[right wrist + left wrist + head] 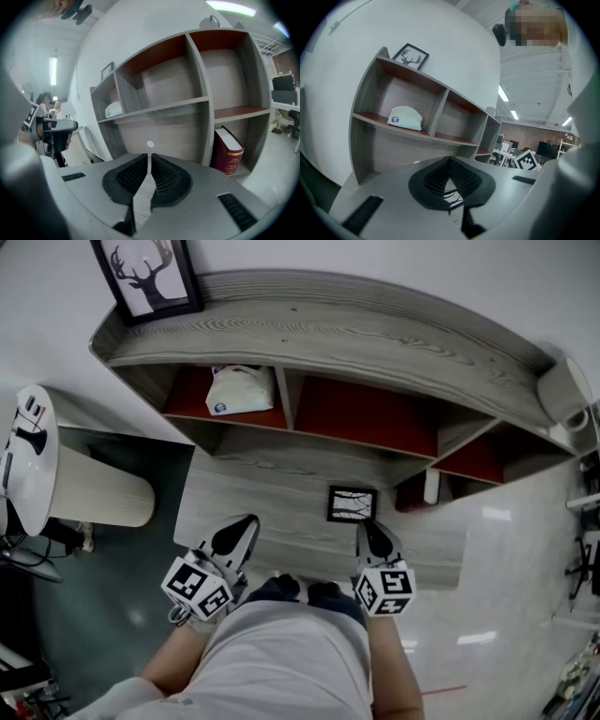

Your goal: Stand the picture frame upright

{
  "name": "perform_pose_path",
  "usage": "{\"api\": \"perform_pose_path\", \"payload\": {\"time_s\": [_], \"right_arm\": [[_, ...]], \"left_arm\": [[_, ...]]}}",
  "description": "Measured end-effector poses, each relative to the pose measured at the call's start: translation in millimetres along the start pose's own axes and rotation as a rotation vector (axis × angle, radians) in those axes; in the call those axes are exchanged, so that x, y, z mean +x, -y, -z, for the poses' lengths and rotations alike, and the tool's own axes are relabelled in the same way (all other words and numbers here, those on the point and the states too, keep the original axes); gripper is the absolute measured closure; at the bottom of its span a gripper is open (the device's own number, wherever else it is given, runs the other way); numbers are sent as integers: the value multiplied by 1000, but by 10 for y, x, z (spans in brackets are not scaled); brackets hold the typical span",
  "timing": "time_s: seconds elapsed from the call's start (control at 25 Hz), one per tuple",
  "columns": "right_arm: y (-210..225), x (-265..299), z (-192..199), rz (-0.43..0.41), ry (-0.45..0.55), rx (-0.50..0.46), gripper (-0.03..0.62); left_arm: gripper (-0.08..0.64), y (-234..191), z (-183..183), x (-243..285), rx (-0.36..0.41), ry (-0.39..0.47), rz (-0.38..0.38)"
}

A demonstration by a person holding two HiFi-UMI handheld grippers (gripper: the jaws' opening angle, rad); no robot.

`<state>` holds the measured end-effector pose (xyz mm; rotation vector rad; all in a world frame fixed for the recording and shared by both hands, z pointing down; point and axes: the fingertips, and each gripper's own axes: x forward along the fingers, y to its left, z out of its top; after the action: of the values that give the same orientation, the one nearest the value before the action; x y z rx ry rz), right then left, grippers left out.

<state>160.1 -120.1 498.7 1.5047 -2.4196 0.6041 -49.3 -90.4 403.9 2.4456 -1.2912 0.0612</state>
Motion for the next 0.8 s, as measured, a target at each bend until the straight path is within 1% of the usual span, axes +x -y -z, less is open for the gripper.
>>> {"api": "perform_pose_path", "payload": {"time_s": [0.28, 0.6, 0.8], "right_arm": [[437, 296, 461, -8, -94, 36, 572], [997, 666, 1027, 56, -214, 61, 572], [1236, 882, 1279, 87, -275, 48, 571]], "left_arm": [[545, 75, 56, -55, -7, -14, -103], [545, 124, 192, -275, -11, -40, -230], [545, 152, 317, -443, -25, -53, -301]]}}
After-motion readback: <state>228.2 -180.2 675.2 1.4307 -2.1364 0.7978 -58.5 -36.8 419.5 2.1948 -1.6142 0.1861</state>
